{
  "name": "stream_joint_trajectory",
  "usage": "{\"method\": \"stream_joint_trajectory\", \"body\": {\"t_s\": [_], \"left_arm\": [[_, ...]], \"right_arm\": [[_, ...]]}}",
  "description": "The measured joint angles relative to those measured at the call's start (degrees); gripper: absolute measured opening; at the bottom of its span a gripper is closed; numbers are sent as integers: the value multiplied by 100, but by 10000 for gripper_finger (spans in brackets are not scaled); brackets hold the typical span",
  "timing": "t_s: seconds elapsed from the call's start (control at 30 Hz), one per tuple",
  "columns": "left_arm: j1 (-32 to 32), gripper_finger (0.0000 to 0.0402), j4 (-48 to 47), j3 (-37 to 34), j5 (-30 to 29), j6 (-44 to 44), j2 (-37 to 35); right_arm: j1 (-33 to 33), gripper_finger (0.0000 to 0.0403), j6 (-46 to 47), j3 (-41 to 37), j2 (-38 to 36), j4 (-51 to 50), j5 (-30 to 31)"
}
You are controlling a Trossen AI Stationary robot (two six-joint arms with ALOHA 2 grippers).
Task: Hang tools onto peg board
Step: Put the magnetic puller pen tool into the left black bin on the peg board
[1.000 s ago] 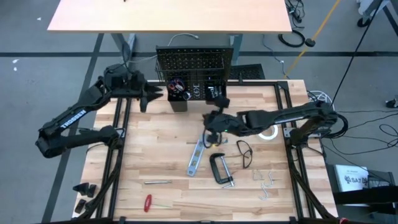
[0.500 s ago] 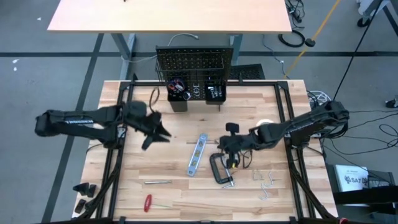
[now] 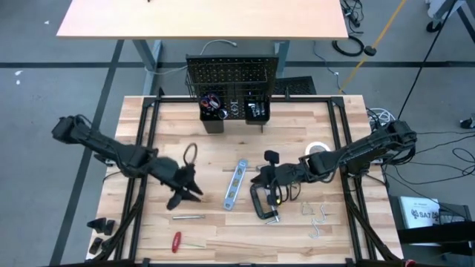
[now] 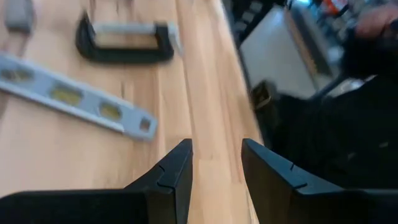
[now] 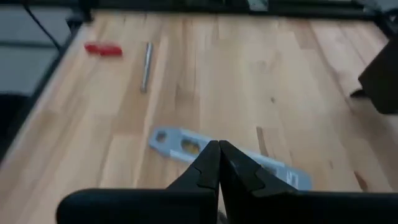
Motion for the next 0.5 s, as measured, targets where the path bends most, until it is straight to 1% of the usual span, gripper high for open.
{"method": "stream_joint_trajectory", "body": {"t_s": [0.1, 0.17, 0.33, 0.5], "left_arm": [[-475, 128, -169, -2, -444, -183, 379], [-772, 125, -191, -2, -607, -365, 642], [-1308, 125, -184, 0, -795, -748, 1277], [-1510, 125, -105, -2, -844, -915, 1844]], "right_arm": [[52, 0, 144, 2, 2, 129, -4], [117, 0, 217, 2, 2, 163, -10], [258, 0, 200, 2, 2, 160, -13], [286, 0, 25, 2, 2, 116, 11]]}}
